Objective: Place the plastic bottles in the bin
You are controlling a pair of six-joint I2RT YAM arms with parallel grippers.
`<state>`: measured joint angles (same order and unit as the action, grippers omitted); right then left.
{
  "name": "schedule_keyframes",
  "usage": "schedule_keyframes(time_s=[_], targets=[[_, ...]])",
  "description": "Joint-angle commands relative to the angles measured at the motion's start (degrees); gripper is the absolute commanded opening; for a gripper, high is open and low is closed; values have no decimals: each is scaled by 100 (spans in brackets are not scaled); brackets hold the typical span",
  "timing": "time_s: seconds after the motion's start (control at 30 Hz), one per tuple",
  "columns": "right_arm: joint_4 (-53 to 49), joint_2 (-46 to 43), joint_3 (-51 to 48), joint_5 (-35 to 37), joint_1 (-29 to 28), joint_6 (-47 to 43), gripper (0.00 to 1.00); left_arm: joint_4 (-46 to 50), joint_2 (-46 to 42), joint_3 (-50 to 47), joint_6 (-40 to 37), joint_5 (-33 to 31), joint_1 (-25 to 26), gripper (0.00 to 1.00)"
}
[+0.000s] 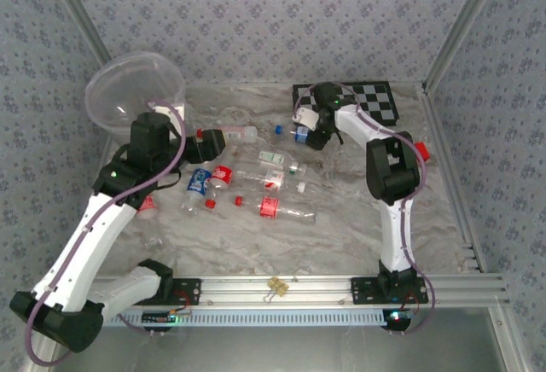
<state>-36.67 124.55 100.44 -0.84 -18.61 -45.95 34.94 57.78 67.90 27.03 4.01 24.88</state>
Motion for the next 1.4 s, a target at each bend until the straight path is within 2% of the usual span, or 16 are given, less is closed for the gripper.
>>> schedule_keyframes(time_s=[0.0,0.17,0.37,0.47,0.57,0.63,0.93,0.97,1.03,1.2,1.37], targets=[[-387,-235,26,-108,34,-19,57,-31,27,129,-64,-31,16,92],[-319,-704,-364,-196,94,143,56,-88,158,271,19,-19,16,92],[-63,-1474,-1112,-292,234,580,56,-455,370,306,331,312,16,92],[-16,-1921,-1520,-170,253,1009,56,-1137,556,133,842,531,25,91],[65,-2421,-1928,-220,238,1600,56,-2441,788,-268,1654,547,131,90],[327,-2857,-2334,-392,235,1976,56,-3022,1019,-350,1918,522,245,89],[1451,-4775,-4098,-1005,-274,3927,55,-3477,2330,418,1933,493,970,89],[1570,-4911,-4224,-1042,-321,4057,55,-3512,2459,456,1937,541,1019,90],[1860,-5186,-4457,-1253,-389,4295,55,-3605,2723,534,1876,832,1120,98],[2257,-5494,-4586,-1799,-438,4607,55,-3425,3015,700,1807,1023,1288,100],[2358,-5444,-4525,-1876,-584,4691,55,-3774,3183,536,2026,1181,1381,96]])
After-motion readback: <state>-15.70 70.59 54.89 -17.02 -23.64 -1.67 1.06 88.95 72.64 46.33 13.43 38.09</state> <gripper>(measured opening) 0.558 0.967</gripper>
